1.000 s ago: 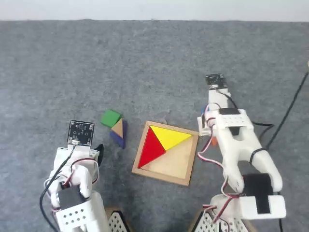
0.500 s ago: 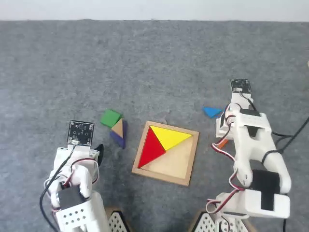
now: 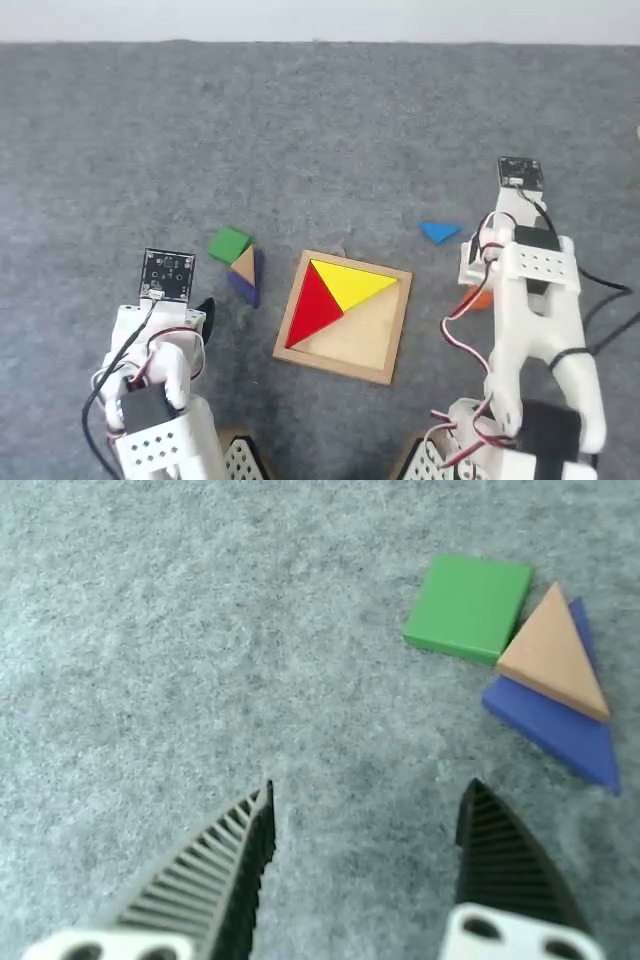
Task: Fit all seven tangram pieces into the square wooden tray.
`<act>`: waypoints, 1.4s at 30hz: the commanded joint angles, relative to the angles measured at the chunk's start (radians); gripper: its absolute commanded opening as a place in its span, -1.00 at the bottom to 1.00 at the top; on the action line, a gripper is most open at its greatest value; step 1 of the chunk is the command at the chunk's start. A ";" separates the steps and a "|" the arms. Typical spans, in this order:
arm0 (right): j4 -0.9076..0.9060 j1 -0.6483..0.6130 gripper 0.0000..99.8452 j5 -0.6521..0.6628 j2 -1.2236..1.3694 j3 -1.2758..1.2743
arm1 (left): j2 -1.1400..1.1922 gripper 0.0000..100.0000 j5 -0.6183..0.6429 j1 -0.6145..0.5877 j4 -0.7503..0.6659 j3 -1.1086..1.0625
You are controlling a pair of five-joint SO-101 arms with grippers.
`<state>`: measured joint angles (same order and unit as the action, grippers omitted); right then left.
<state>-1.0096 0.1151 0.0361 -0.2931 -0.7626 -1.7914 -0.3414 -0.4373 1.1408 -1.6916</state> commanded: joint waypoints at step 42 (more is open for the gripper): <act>-0.108 -0.151 -0.55 0.037 0.022 0.101 | 0.005 -0.44 -0.011 0.002 -0.003 0.007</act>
<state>-1.0740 0.0000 0.0637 -0.1688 -0.7135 -1.7914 -0.3414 -0.4373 1.1408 -1.6916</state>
